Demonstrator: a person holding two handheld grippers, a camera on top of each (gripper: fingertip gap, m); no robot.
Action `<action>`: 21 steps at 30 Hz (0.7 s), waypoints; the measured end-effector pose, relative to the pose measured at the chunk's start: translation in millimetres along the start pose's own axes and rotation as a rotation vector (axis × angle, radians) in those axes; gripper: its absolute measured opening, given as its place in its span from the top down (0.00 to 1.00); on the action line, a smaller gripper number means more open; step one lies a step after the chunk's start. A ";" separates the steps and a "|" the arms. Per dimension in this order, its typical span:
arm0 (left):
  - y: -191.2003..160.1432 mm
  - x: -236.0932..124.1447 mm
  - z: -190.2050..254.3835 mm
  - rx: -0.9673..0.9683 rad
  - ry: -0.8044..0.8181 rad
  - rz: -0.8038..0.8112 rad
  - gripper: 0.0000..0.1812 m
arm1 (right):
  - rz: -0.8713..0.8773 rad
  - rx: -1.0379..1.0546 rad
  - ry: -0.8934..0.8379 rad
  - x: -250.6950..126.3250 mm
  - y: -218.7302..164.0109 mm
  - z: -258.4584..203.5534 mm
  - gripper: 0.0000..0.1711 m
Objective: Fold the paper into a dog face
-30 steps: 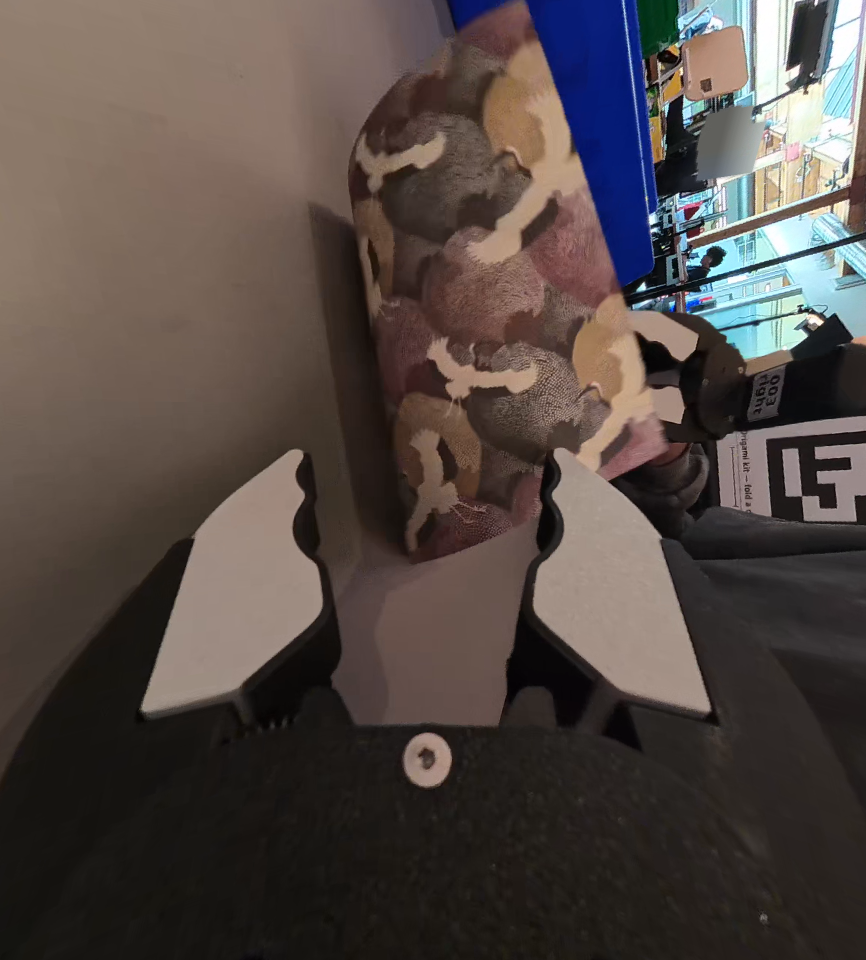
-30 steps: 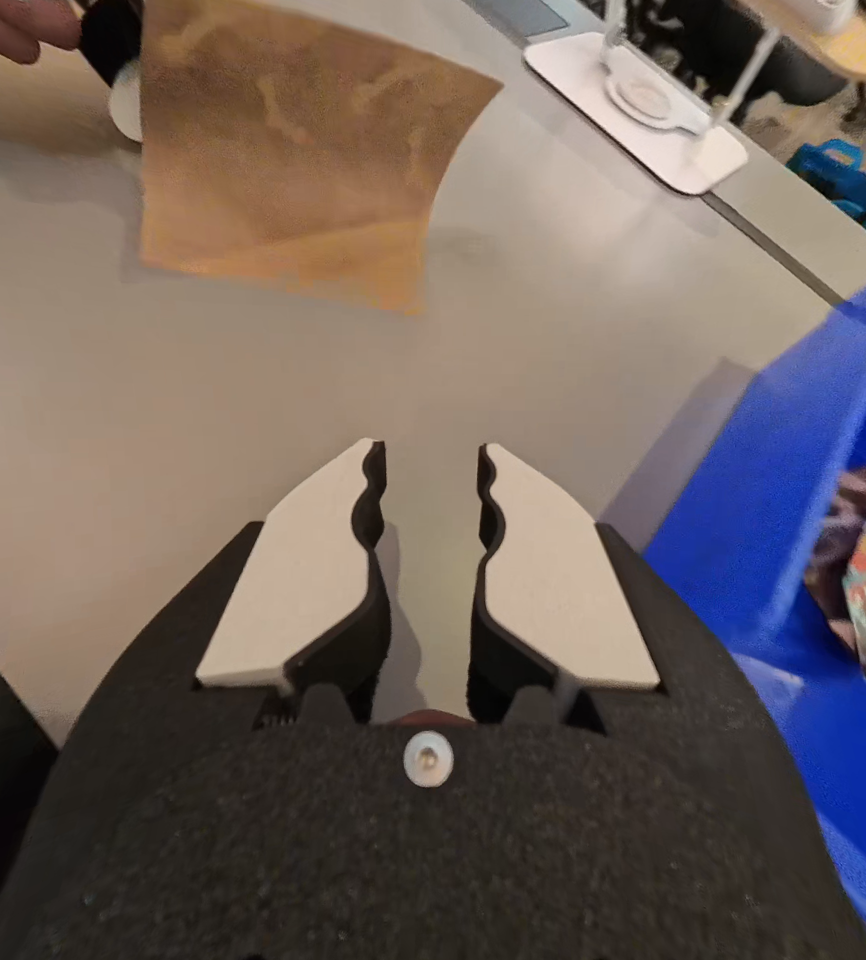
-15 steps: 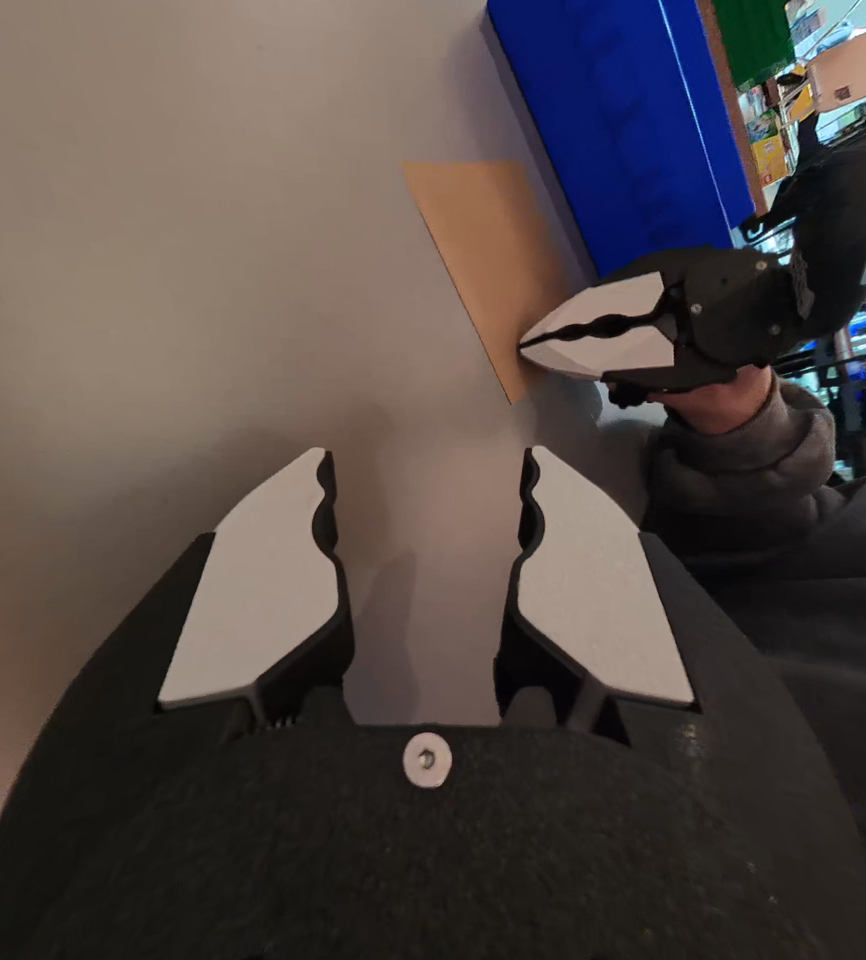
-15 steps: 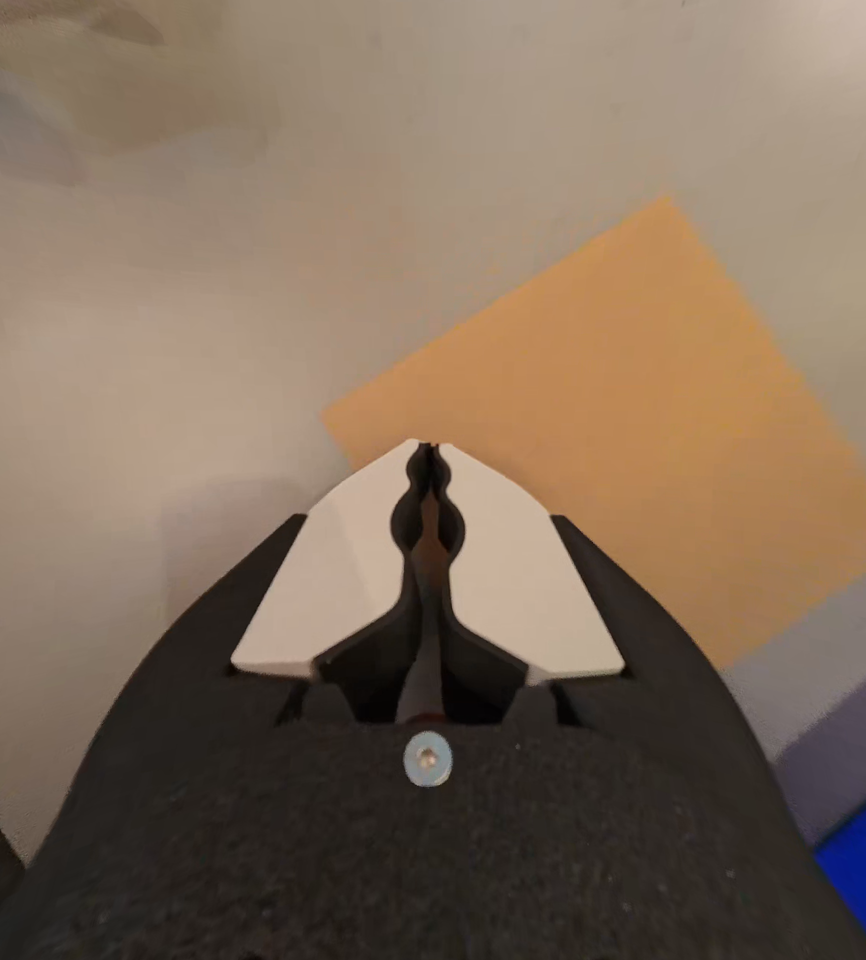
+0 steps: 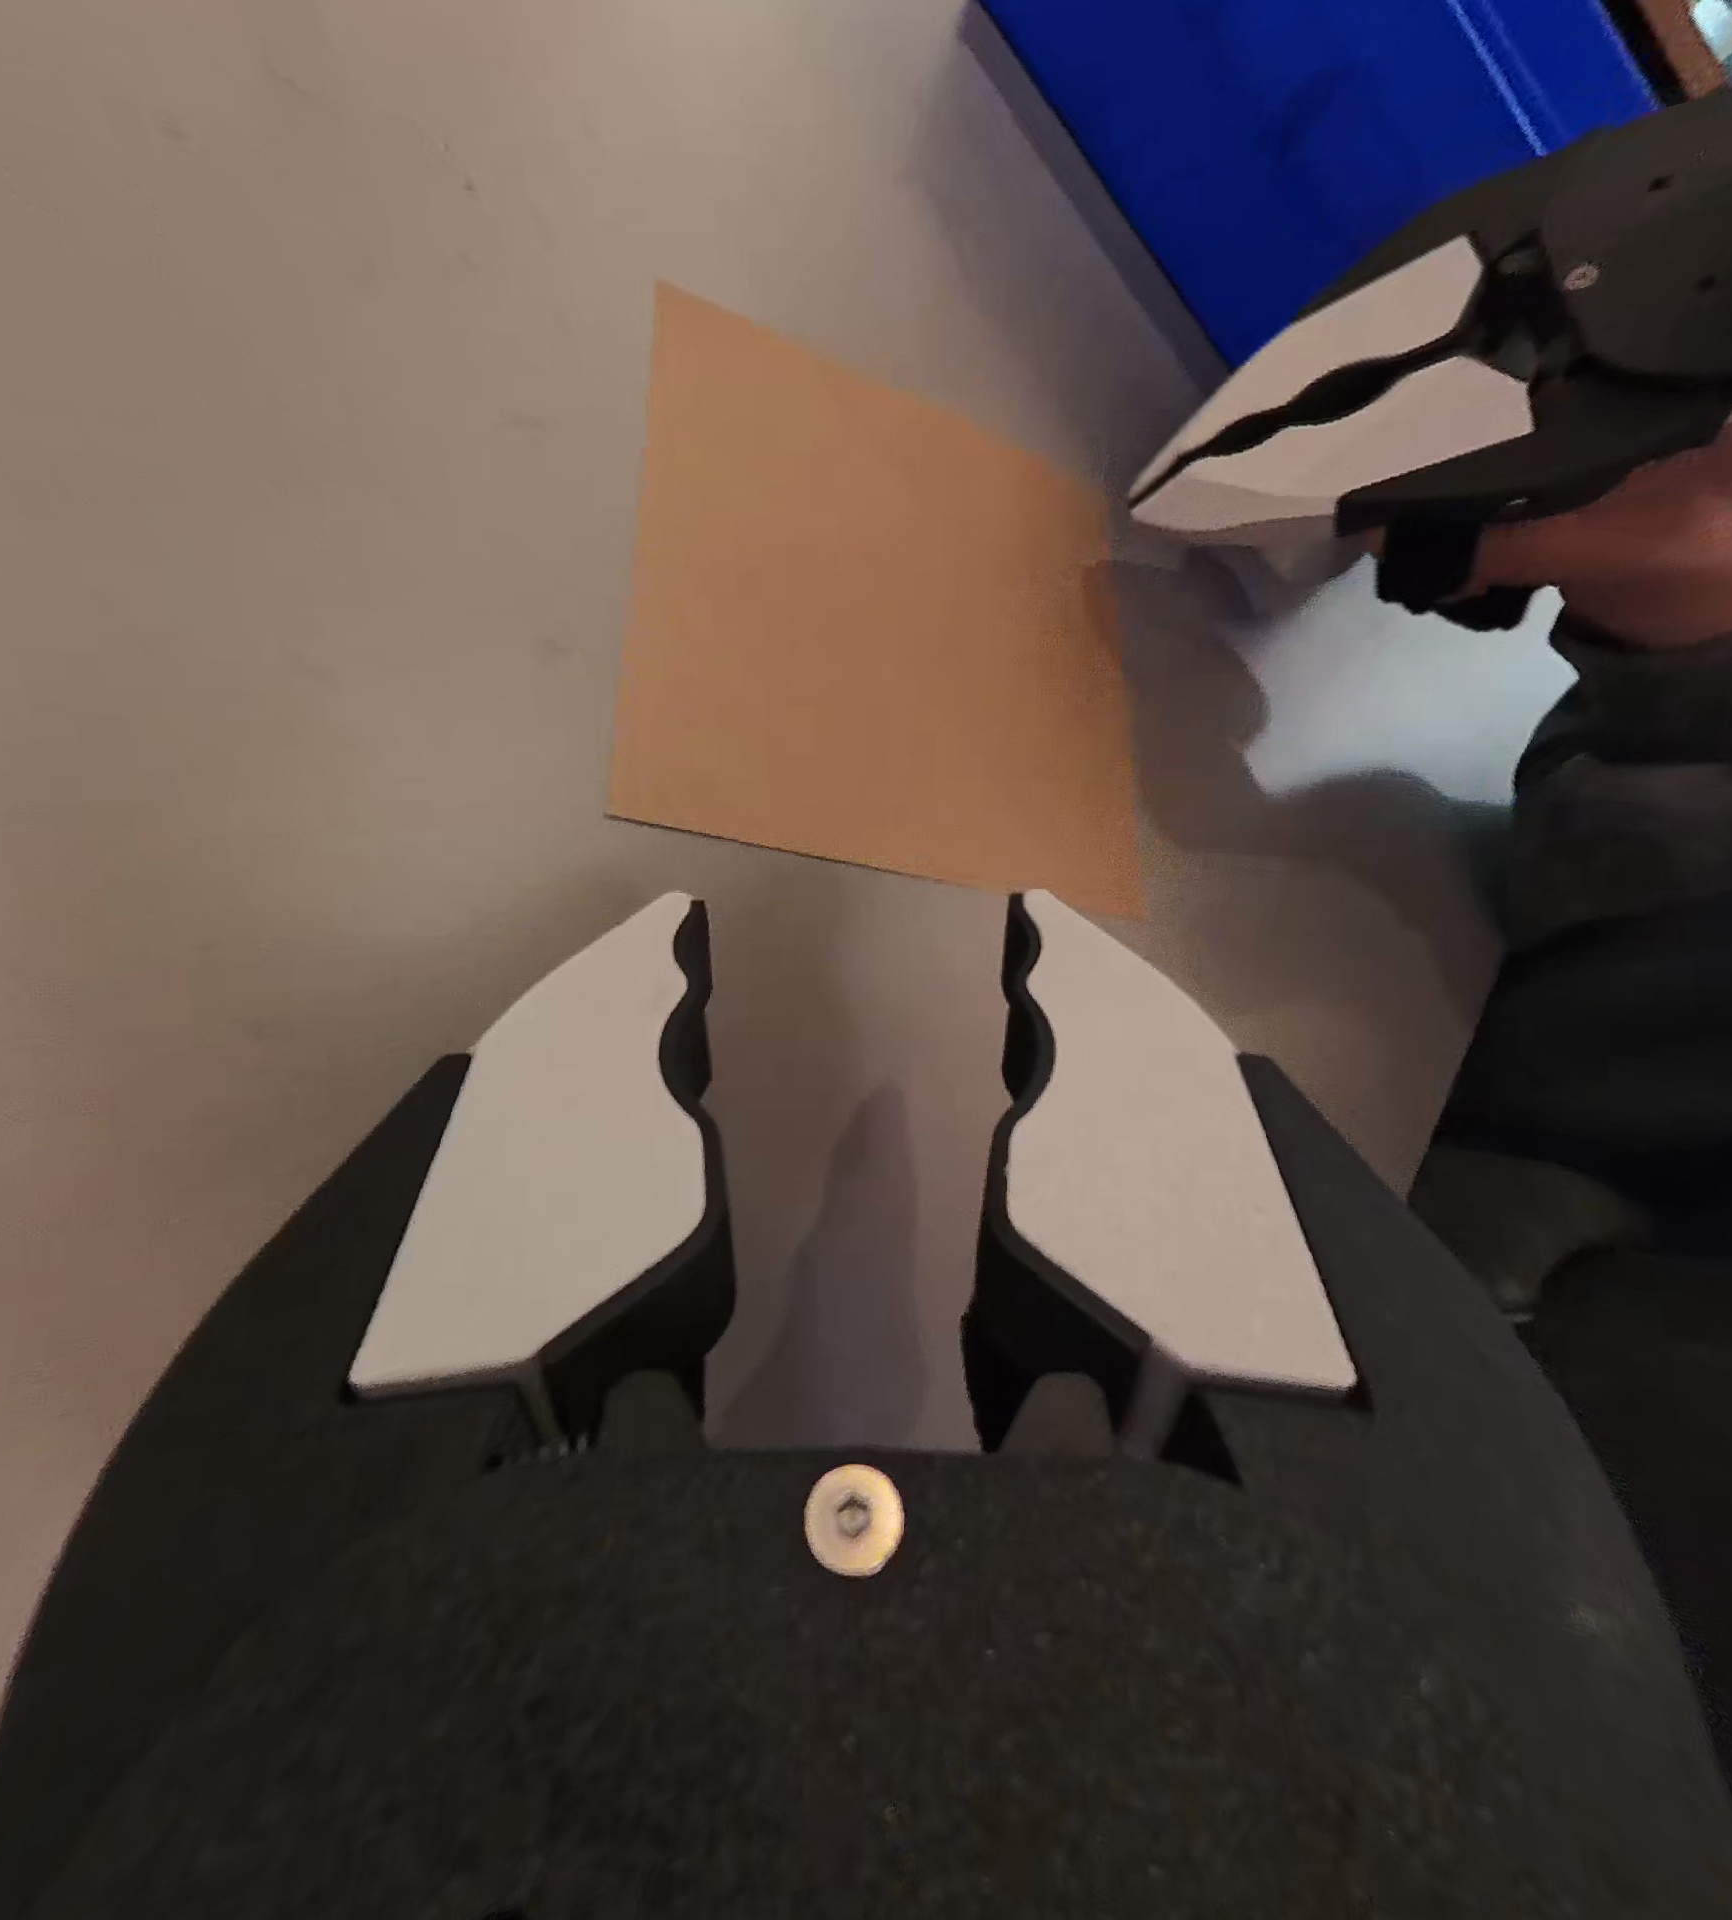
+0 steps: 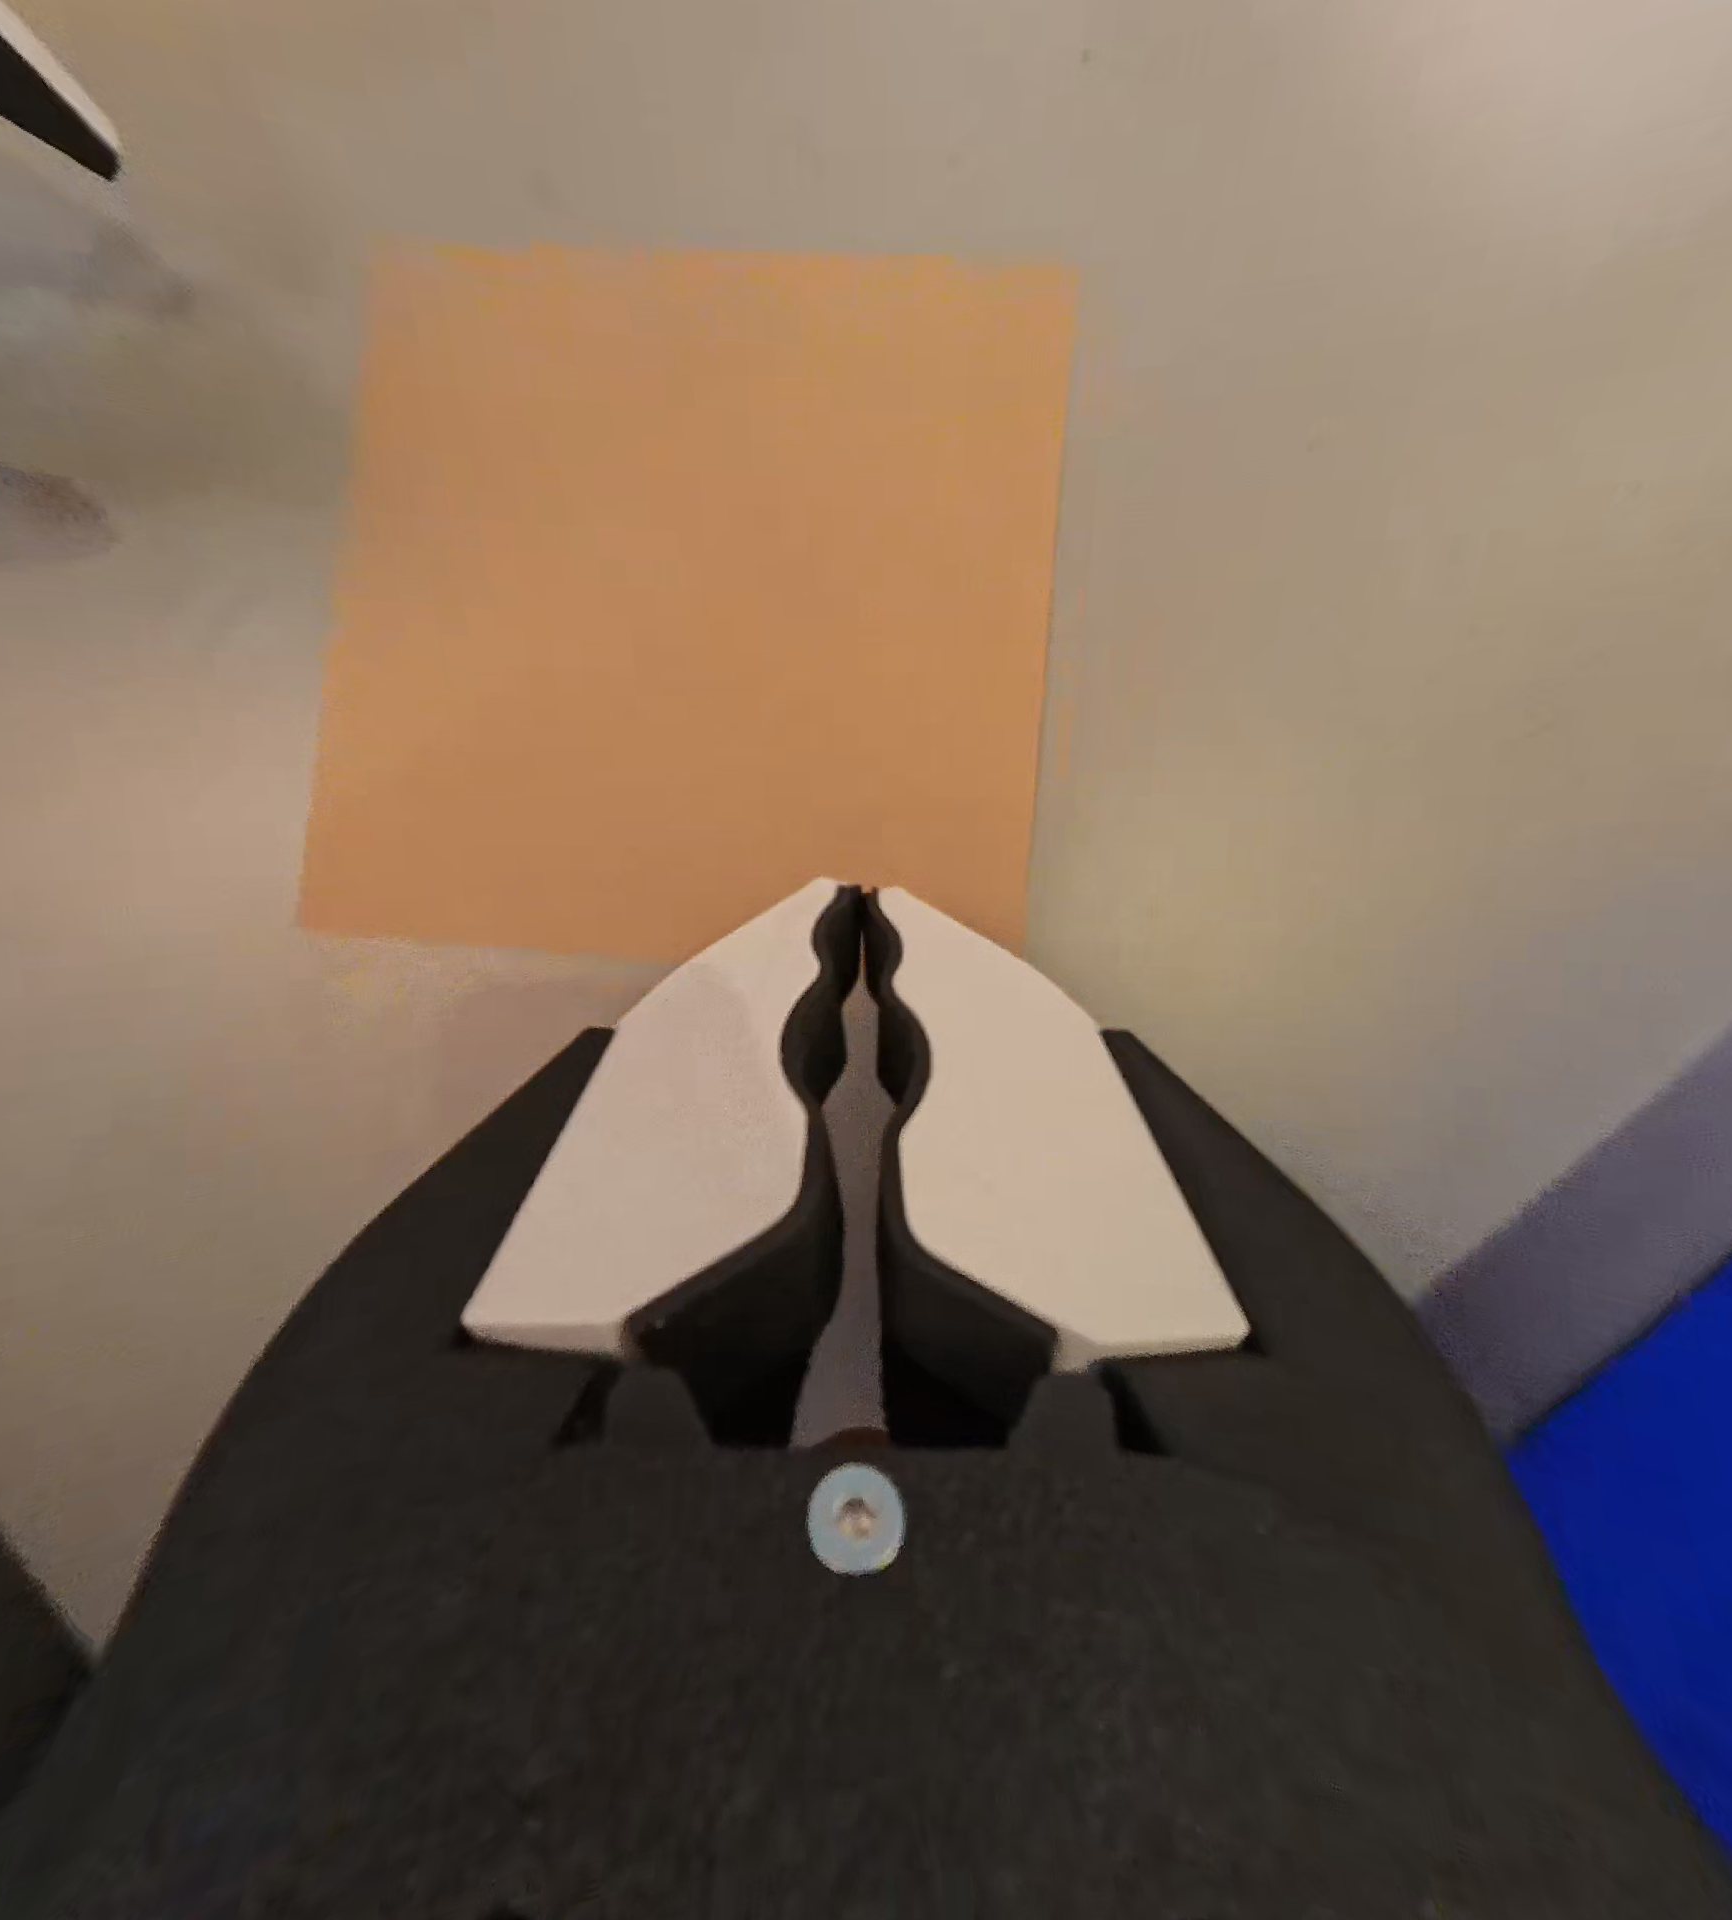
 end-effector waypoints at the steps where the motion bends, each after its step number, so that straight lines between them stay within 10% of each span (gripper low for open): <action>1: -1.7 2.6 0.2 0.005 0.006 -0.006 0.71 | 0.022 0.016 0.035 0.3 -2.1 -3.3 1.00; 14: 3.0 17.7 -2.1 0.130 0.229 0.002 0.73 | 0.004 -0.081 0.003 25.6 1.2 -2.2 1.00; 21: 27.5 34.8 -44.7 0.239 0.305 -0.089 0.94 | 0.018 -0.093 0.004 39.2 25.3 22.0 1.00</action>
Point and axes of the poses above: each gripper's, where its closed fingertips meet, x out along the fingers, y out of its top, z = x × y across the jaws, the point moved 2 cm from there along -x, back along the fingers, and after that the axes turned 5 degrees about y, right-handed, at the moved point
